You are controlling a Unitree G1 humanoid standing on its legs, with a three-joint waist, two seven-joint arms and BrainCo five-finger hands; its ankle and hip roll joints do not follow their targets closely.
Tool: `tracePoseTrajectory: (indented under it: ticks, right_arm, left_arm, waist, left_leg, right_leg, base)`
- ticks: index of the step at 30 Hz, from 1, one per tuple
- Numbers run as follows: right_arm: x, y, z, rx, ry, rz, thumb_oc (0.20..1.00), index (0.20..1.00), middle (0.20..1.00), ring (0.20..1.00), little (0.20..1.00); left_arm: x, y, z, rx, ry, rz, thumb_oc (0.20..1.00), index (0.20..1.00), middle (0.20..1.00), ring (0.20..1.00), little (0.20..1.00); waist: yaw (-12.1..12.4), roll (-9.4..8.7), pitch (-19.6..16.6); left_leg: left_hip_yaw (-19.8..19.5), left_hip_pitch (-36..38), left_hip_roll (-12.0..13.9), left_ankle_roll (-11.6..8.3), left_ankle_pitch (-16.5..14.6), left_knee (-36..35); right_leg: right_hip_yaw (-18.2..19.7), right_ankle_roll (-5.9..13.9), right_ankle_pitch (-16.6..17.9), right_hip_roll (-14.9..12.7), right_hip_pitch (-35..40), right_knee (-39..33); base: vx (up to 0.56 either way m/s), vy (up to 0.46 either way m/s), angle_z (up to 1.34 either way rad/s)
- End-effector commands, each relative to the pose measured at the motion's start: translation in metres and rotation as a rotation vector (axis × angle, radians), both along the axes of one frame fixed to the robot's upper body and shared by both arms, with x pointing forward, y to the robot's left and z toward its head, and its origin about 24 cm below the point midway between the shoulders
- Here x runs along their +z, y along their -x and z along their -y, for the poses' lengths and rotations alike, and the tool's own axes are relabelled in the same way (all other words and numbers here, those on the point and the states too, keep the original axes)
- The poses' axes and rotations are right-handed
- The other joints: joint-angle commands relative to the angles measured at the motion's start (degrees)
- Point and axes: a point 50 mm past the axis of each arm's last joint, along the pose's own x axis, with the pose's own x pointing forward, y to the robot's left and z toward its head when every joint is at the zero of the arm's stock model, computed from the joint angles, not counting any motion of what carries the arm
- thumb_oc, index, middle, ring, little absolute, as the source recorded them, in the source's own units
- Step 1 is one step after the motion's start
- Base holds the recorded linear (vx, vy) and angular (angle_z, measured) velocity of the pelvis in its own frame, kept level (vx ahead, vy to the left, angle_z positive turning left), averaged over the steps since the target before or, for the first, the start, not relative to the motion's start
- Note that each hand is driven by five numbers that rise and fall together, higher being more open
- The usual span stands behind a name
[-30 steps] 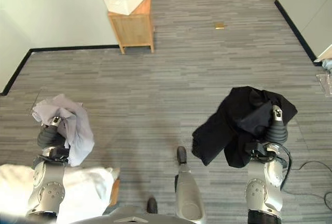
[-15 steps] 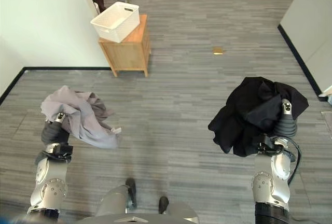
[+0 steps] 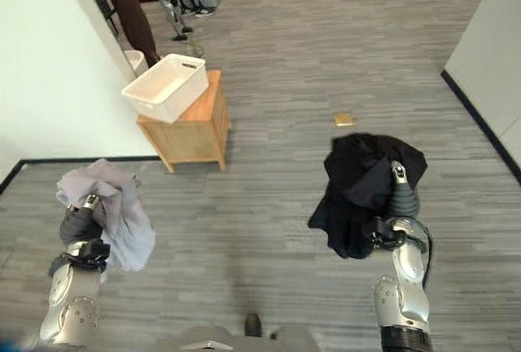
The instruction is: Pick up bed clothes into laundry basket.
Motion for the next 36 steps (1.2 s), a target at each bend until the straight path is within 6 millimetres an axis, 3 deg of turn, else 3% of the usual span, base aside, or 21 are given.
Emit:
tracePoseTrajectory:
  ticks: [1,2,4,5,8,9,10,11,13,14,15,18,19,21,23,26,28,29,31,32,36]
  right_arm:
    - [0.037,-0.012,0.009,-0.002,0.057,0.173,0.2,0.2,0.2,0.2,0.2]
    - [0.031,-0.007,0.017,-0.026,0.062,0.143,0.2,0.2,0.2,0.2,0.2]
    - [0.03,-0.005,0.021,-0.044,0.057,0.14,0.2,0.2,0.2,0.2,0.2]
    - [0.03,0.004,0.031,-0.105,0.052,0.15,0.2,0.2,0.2,0.2,0.2]
    - [0.029,0.008,0.036,-0.117,0.034,0.149,0.2,0.2,0.2,0.2,0.2]
    - [0.031,0.008,0.042,-0.14,0.036,0.163,0.2,0.2,0.2,0.2,0.2]
    - [0.031,0.008,0.042,-0.14,0.037,0.163,0.2,0.2,0.2,0.2,0.2]
    - [0.042,0.008,0.048,-0.149,0.05,0.2,0.2,0.2,0.2,0.2,0.2]
    - [0.045,0.008,0.05,-0.152,0.055,0.209,0.2,0.2,0.2,0.2,0.2]
    - [0.051,0.009,0.059,-0.19,0.074,0.206,0.2,0.2,0.2,0.2,0.2]
    - [0.051,0.009,0.059,-0.19,0.074,0.206,0.2,0.2,0.2,0.2,0.2]
    - [0.052,0.012,0.062,-0.199,0.101,0.186,0.2,0.2,0.2,0.2,0.2]
    - [0.052,0.012,0.062,-0.2,0.103,0.185,0.2,0.2,0.2,0.2,0.2]
    - [0.052,0.014,0.062,-0.21,0.135,0.172,0.2,0.2,0.2,0.2,0.2]
    - [0.055,0.009,0.057,-0.187,0.152,0.175,0.2,0.2,0.2,0.2,0.2]
    - [0.05,0.007,0.045,-0.133,0.143,0.166,0.2,0.2,0.2,0.2,0.2]
    - [0.042,0.011,0.04,-0.134,0.135,0.142,0.2,0.2,0.2,0.2,0.2]
    - [0.036,0.015,0.042,-0.142,0.14,0.108,0.2,0.2,0.2,0.2,0.2]
    - [0.034,0.016,0.043,-0.149,0.146,0.097,0.2,0.2,0.2,0.2,0.2]
    - [0.033,0.018,0.045,-0.163,0.14,0.095,0.2,0.2,0.2,0.2,0.2]
    - [0.036,0.017,0.047,-0.177,0.125,0.117,0.2,0.2,0.2,0.2,0.2]
  left_arm:
    - [0.055,-0.006,-0.029,0.047,-0.19,0.202,0.2,0.2,0.2,0.2,0.2]
    - [0.056,-0.007,-0.027,0.024,-0.189,0.215,0.2,0.2,0.2,0.2,0.2]
    - [0.057,-0.009,-0.026,0.015,-0.187,0.224,0.2,0.2,0.2,0.2,0.2]
    - [0.058,-0.013,-0.027,0.022,-0.192,0.232,0.2,0.2,0.2,0.2,0.2]
    - [0.055,-0.015,-0.024,0.019,-0.168,0.236,0.2,0.2,0.2,0.2,0.2]
    - [0.051,-0.015,-0.019,0.016,-0.136,0.236,0.2,0.2,0.2,0.2,0.2]
    - [0.05,-0.015,-0.019,0.015,-0.134,0.235,0.2,0.2,0.2,0.2,0.2]
    - [0.043,-0.021,-0.009,0.005,-0.059,0.232,0.2,0.2,0.2,0.2,0.2]
    - [0.044,-0.022,-0.007,0.0,-0.043,0.235,0.2,0.2,0.2,0.2,0.2]
    - [0.036,-0.019,-0.007,-0.002,-0.03,0.2,0.2,0.2,0.2,0.2,0.2]
    - [0.036,-0.019,-0.007,-0.002,-0.03,0.2,0.2,0.2,0.2,0.2,0.2]
    - [0.032,-0.02,-0.009,-0.011,-0.04,0.172,0.2,0.2,0.2,0.2,0.2]
    - [0.032,-0.021,-0.009,-0.011,-0.039,0.171,0.2,0.2,0.2,0.2,0.2]
    - [0.041,-0.025,-0.011,-0.01,-0.073,0.195,0.2,0.2,0.2,0.2,0.2]
    - [0.044,-0.024,-0.016,0.01,-0.096,0.197,0.2,0.2,0.2,0.2,0.2]
    - [0.04,-0.017,-0.023,0.065,-0.101,0.178,0.2,0.2,0.2,0.2,0.2]
    - [0.042,-0.016,-0.024,0.076,-0.119,0.172,0.2,0.2,0.2,0.2,0.2]
    - [0.045,-0.014,-0.027,0.083,-0.138,0.169,0.2,0.2,0.2,0.2,0.2]
    - [0.045,-0.015,-0.026,0.076,-0.156,0.158,0.2,0.2,0.2,0.2,0.2]
    - [0.047,-0.018,-0.024,0.056,-0.163,0.162,0.2,0.2,0.2,0.2,0.2]
    - [0.052,-0.025,-0.017,0.014,-0.164,0.183,0.2,0.2,0.2,0.2,0.2]
  waist:
    - [0.56,-0.25,1.34]
    - [-2.13,-1.0,1.59]
    - [-2.87,-1.53,1.62]
    - [-4.61,-2.72,1.13]
    - [-5.09,-3.33,0.5]
    - [-5.03,-3.68,0.07]
    - [-5.22,-3.22,0.04]
    - [-5.18,-5.21,1.02]
    - [-4.63,-6.28,1.89]
    - [-3.67,-7.41,2.85]
    - [-3.65,-7.45,2.77]
    - [-2.52,-5.86,1.71]
    - [-2.61,-6.19,1.49]
    - [-3.74,-4.83,0.94]
    - [-3.22,-3.69,0.14]
    - [-2.47,-2.29,-2.04]
    - [-2.38,-2.59,-2.58]
    - [-3.49,-2.34,-1.3]
    - [-4.51,-2.59,-0.24]
    - [-6.19,-2.27,1.16]
    - [-7.28,-2.24,2.01]
  left_leg:
    - [-1.72,0.13,5.8,-7.97,8.18,-3.74]
    - [-4.66,3.66,5.36,-8.83,5.93,-4.11]
    - [-5.7,4.68,5.32,-9.4,4.83,-4.17]
    - [-8.95,7.27,5.31,-10.12,2.26,-4.01]
    - [-10.06,8.23,6.96,-11.67,1.44,-1.34]
    - [-10.23,6.89,7.77,-12.91,4.27,3.64]
    - [-10.46,7.0,8.13,-12.83,3.58,3.97]
    - [-8.07,-0.85,9.89,-14.23,14.83,23.94]
    - [-8.45,-5.73,8.88,-13.63,14.85,31.77]
    - [0.58,-13.99,11.17,-14.0,11.32,33.07]
    - [0.63,-14.04,11.13,-13.99,11.39,32.98]
    - [9.51,-16.4,13.45,-14.92,12.17,11.13]
    - [9.67,-15.47,12.7,-14.85,13.07,9.13]
    - [19.81,-14.98,12.66,-15.12,15.52,-1.72]
    - [20.1,-14.63,12.41,-15.51,17.19,-1.14]
    - [19.11,-10.56,10.19,-13.13,15.54,-2.77]
    - [19.07,-6.27,6.95,-9.9,13.14,-5.05]
    - [17.44,-1.74,5.74,-8.4,11.98,-7.57]
    - [16.16,-0.36,5.36,-7.83,11.5,-7.58]
    - [13.53,2.13,5.9,-7.47,9.83,-7.55]
    - [11.22,3.21,6.81,-8.27,8.91,-7.38]
  right_leg:
    - [-0.44,0.37,14.17,-1.28,8.1,-24.98]
    - [3.59,1.9,13.67,3.27,6.32,-36.84]
    - [5.62,2.77,14.07,4.38,7.67,-45.21]
    - [11.7,4.76,16.13,6.14,6.71,-55.86]
    - [12.13,4.76,16.89,6.18,9.15,-55.15]
    - [11.37,3.11,17.24,5.98,10.18,-53.64]
    - [10.98,3.07,16.6,6.24,10.45,-53.52]
    - [8.97,-0.15,15.06,5.56,14.35,-52.83]
    - [8.63,-1.35,14.82,5.21,15.84,-53.34]
    - [5.91,-2.05,13.44,3.56,19.99,-54.74]
    - [5.95,-2.04,13.48,3.51,19.91,-54.78]
    - [2.19,-1.1,10.46,3.12,24.39,-57.66]
    - [2.08,-1.0,10.34,2.58,24.5,-57.8]
    - [-0.97,-0.59,7.7,3.16,27.89,-57.56]
    - [-1.6,-0.34,5.96,2.81,30.23,-56.51]
    - [-2.72,1.57,3.42,-0.24,32.22,-51.88]
    - [-4.29,3.24,10.77,-4.65,29.25,-39.2]
    - [-3.54,2.67,17.77,-5.33,24.09,-27.69]
    - [-2.56,2.36,17.94,-4.72,21.16,-22.47]
    - [-0.87,1.34,15.27,-2.81,15.31,-19.14]
    - [-0.81,0.57,12.82,-2.63,10.66,-26.72]
  base:
    - [0.56,-0.183,0.26]
    - [0.6,-0.234,0.4]
    - [0.61,-0.23,0.77]
    - [0.46,-0.153,0.96]
    - [0.52,-0.321,1.1]
    - [0.24,-0.15,1.17]
    - [0.53,-0.472,0.47]
    - [0.31,-0.312,0.31]
    - [0.35,-0.415,0.87]
    - [0.35,-0.369,0.78]
    - [0.43,-0.27,0.25]
    - [0.38,-0.01,0.45]
    - [0.36,0.004,0.67]
    - [0.36,0.007,0.57]
    - [0.46,0.126,1.1]
    - [0.54,0.279,-0.32]
    - [0.34,0.313,0.45]
    - [0.28,0.288,0.18]
    - [0.17,0.13,0.82]
    - [0.14,0.051,1.34]
    - [0.18,-0.063,0.78]
